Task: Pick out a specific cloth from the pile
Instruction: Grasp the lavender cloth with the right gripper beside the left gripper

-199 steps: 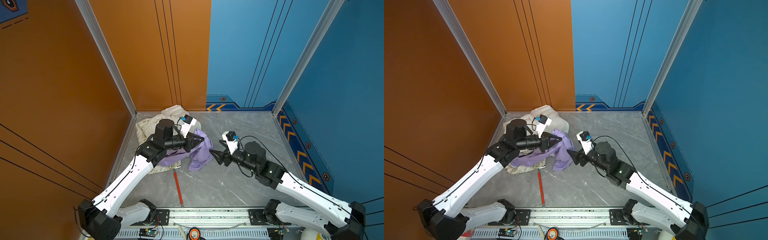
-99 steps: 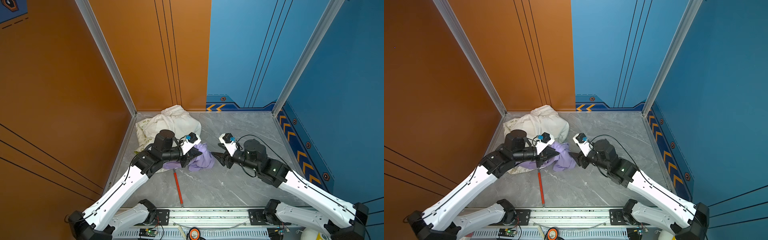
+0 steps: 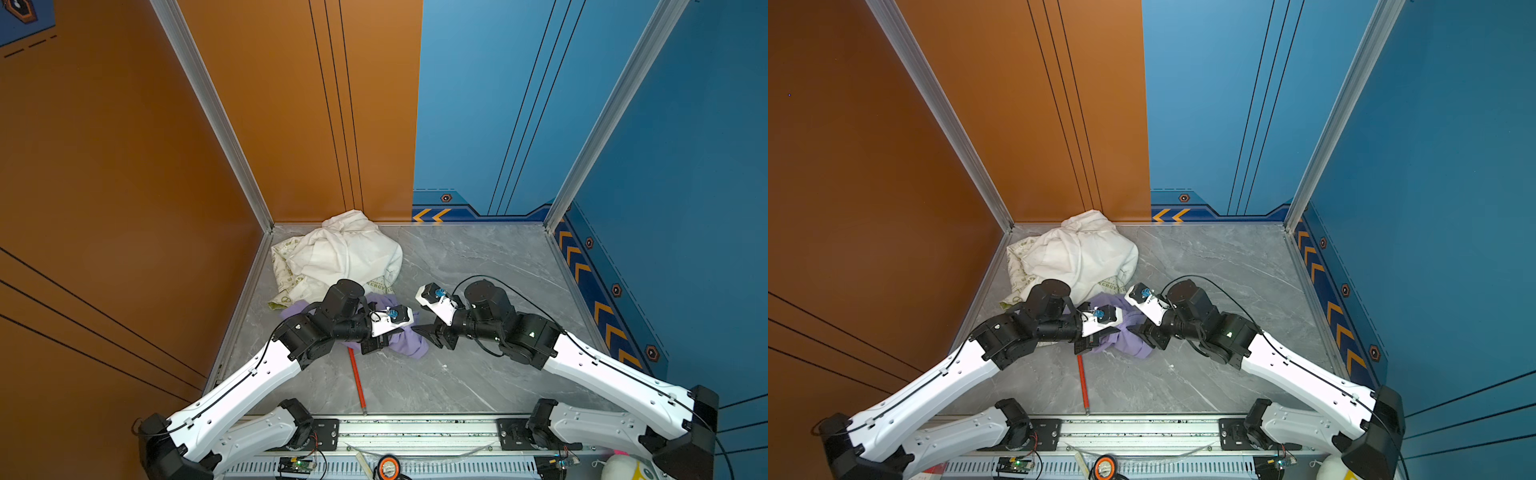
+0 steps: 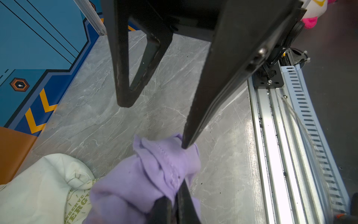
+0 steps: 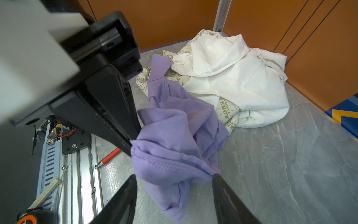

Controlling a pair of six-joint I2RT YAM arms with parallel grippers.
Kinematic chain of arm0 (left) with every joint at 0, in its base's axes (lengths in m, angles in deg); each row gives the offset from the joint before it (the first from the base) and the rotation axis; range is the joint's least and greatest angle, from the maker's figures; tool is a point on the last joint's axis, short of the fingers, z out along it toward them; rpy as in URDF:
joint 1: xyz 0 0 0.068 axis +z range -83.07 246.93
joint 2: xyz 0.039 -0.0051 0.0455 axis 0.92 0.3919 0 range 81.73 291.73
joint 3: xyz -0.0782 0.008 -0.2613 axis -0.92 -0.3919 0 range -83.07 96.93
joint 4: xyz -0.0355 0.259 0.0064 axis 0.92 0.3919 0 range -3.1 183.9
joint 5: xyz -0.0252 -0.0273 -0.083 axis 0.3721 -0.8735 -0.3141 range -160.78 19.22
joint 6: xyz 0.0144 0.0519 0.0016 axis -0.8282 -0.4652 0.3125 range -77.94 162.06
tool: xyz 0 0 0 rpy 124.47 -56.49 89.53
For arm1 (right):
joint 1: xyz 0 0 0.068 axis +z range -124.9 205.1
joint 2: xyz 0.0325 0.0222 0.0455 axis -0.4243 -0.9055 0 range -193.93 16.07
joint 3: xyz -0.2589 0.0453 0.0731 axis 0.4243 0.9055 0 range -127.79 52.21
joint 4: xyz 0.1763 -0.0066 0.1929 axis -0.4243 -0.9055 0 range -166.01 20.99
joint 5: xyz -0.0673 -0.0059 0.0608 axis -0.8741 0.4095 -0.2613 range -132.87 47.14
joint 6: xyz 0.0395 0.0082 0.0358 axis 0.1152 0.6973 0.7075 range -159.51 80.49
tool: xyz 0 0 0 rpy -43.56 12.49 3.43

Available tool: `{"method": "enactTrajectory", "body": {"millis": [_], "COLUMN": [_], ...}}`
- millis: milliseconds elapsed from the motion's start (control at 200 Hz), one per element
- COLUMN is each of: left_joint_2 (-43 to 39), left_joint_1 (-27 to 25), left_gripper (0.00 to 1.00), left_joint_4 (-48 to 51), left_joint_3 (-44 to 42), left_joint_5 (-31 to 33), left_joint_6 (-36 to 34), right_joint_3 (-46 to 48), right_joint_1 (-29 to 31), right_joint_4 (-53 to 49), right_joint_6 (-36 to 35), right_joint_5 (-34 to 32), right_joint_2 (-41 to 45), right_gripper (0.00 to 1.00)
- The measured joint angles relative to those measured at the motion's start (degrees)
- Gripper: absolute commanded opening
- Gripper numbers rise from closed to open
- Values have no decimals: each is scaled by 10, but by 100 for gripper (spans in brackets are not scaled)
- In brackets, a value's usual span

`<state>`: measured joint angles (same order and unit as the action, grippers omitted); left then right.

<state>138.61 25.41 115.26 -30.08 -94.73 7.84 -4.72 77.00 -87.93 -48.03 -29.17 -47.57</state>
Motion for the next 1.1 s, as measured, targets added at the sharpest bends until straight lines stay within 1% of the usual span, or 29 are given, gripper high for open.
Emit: {"method": "enactTrajectory", "body": {"millis": [130,255,390,440,470,526,576,681,876,936,1031,1061,1101], "left_joint_2": [-3,-8,-12,-13,-14,-15,-15,-17,-25,-29,-41,-45,-52], "left_joint_1": [-2,-2,-2,-2,-2,-2,-2,-1,4,4,3,3,3], "left_gripper": [0,0,0,0,0,0,0,0,0,15,26,34,42], "left_joint_4": [2,2,2,2,2,2,2,-4,-14,-23,-43,-50,-57], "left_joint_3": [-2,-2,-2,-2,-2,-2,-2,-5,-15,-21,-36,-41,-47], "left_joint_5": [10,10,-1,-4,-5,-7,-7,-7,-6,-1,11,16,24], "left_joint_6": [-18,-23,-23,-23,-23,-22,-22,-19,-8,-3,11,16,23], "right_joint_3": [-1,-1,5,9,12,16,17,19,29,35,45,48,51], "right_joint_1": [2,2,2,2,2,2,3,3,3,3,-2,-6,-12], "right_joint_4": [-10,-10,7,18,25,35,44,57,85,98,118,125,136], "right_joint_6": [-26,-38,-36,-37,-36,-31,-33,-25,-19,-16,-2,5,14], "right_joint_5": [10,18,27,29,31,33,37,43,41,38,25,21,14], "right_joint_2": [-12,-24,-29,-29,-29,-30,-34,-45,-50,-47,-40,-38,-34], "right_gripper": [60,57,50,47,42,32,19,0,0,0,0,0,0]}}
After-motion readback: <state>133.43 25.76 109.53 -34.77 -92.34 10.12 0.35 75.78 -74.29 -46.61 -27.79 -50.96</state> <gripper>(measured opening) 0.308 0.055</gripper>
